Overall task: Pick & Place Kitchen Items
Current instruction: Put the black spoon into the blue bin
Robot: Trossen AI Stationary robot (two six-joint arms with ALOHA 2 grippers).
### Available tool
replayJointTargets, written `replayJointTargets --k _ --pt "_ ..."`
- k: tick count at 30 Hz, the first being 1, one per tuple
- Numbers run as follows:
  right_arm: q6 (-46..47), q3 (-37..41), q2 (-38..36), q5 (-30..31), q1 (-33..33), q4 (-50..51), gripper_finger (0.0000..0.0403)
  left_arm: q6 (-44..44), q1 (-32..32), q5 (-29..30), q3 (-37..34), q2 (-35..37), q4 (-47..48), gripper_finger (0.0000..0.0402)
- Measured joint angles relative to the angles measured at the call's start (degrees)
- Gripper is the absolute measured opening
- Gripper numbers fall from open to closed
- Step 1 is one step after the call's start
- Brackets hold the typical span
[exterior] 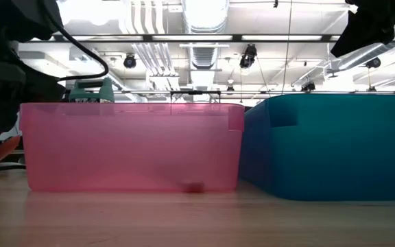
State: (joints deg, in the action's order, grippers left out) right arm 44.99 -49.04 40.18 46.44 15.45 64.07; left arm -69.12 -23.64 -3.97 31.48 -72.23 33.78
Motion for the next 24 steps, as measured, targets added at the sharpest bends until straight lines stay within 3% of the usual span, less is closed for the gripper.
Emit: replayJointTargets --k 6,14,24 --pt "0.0 0.0 0.0 0.0 0.0 0.0 0.0077 0.0 0.0 -0.6 -0.1 -0.1 -3.3 0.0203" --pt "0.0 0.0 0.0 0.0 0.0 0.0 0.0063 0.4 0.0 -4.1 -0.2 -0.2 -8.9 0.0204" --pt "0.0 0.0 0.0 0.0 0.0 0.0 0.0090 -1.2 0.2 -8.7 -0.2 -0.1 -13.9 0.0204"
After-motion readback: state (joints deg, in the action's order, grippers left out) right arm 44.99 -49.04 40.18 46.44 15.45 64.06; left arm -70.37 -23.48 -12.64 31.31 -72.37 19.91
